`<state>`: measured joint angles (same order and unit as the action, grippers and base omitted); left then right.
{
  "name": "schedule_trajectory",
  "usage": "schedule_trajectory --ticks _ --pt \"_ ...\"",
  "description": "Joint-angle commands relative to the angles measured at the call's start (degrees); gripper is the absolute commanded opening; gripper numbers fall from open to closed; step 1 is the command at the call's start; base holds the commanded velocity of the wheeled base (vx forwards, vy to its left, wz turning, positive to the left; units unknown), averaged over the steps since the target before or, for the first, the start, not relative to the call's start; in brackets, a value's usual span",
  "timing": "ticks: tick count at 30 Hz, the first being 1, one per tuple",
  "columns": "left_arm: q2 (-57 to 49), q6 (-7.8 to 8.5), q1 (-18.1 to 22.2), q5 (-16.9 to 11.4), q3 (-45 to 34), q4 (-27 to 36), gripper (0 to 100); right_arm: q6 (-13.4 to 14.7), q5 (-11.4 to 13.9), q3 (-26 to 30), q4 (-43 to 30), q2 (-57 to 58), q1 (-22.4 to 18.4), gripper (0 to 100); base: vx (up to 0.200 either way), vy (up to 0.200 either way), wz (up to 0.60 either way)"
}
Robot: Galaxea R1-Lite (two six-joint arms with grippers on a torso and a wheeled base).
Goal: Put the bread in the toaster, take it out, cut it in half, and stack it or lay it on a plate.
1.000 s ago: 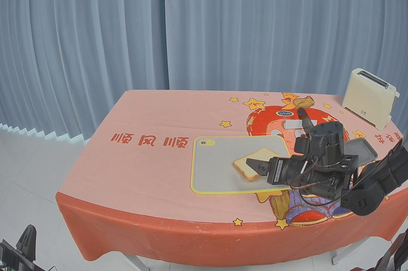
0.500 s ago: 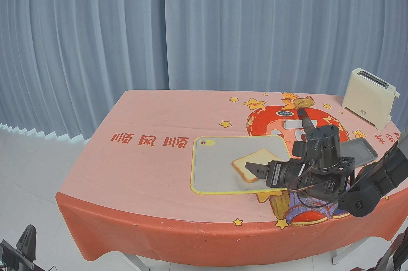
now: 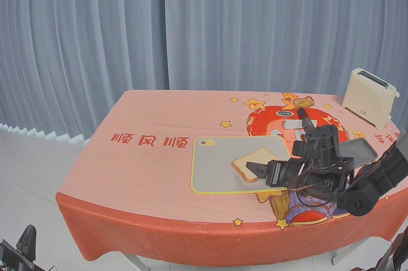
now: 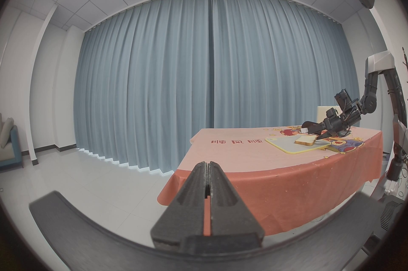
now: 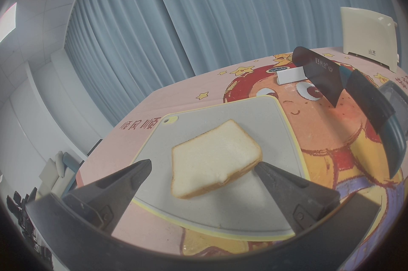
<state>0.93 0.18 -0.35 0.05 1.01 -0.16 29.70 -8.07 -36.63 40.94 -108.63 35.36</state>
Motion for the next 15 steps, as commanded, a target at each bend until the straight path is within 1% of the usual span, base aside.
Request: schedule_trajectory --ticks 1,6,9,14,15 --pt "-0.14 -0.01 0.00 0.04 -1.01 -0.02 0 0.10 -0.02 0.07 0.55 0.79 0.23 100 0.000 0.000 0.00" --pt "-0.14 -0.01 0.00 0.04 -1.01 -0.02 0 0.80 -0.72 -2.39 0.90 -1.50 -0.47 100 0.000 0.000 0.00" --pt "-0.14 0.08 0.00 0.04 -1.01 -0.02 0 1.15 -0.89 -1.95 0.28 -1.23 -0.30 100 0.000 0.000 0.00" --pt "-0.14 -0.01 0.00 0.04 -1.01 -0.02 0 0.89 -0.89 -0.98 -1.21 -0.27 0.14 100 0.000 0.000 0.00" --pt "-0.14 -0.01 0.00 0.04 -1.01 -0.02 0 0.80 -0.89 -0.81 -2.97 1.05 0.23 100 0.000 0.000 0.00"
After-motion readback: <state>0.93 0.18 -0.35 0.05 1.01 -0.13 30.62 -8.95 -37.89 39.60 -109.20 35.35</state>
